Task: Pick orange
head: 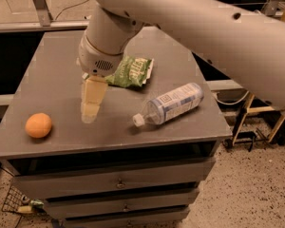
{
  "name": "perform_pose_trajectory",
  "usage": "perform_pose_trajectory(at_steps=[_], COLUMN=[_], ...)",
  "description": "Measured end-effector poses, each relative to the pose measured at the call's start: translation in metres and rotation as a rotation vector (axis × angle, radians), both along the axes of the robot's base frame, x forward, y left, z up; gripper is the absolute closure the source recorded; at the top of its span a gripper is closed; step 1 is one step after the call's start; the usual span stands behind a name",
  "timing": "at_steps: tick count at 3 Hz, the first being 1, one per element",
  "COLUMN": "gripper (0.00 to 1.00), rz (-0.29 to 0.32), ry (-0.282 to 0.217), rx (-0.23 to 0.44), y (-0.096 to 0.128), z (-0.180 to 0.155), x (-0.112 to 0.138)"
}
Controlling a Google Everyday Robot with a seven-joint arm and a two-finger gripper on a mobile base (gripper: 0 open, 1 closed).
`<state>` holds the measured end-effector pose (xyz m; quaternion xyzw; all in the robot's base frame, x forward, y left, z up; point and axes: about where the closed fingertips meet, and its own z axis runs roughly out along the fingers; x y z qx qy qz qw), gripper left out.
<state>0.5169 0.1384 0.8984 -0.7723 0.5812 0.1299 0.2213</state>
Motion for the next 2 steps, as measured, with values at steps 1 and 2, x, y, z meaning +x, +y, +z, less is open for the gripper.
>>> perform_pose_trajectory(at_steps=[1,2], gripper=[0.0,0.0], rz=[0.004,0.003], ry=[0.04,0.053], rx=[-0.001,-0.013], y=[0.03,0.048], z=[-0.017,-0.029], x=[-0.024,-0.033])
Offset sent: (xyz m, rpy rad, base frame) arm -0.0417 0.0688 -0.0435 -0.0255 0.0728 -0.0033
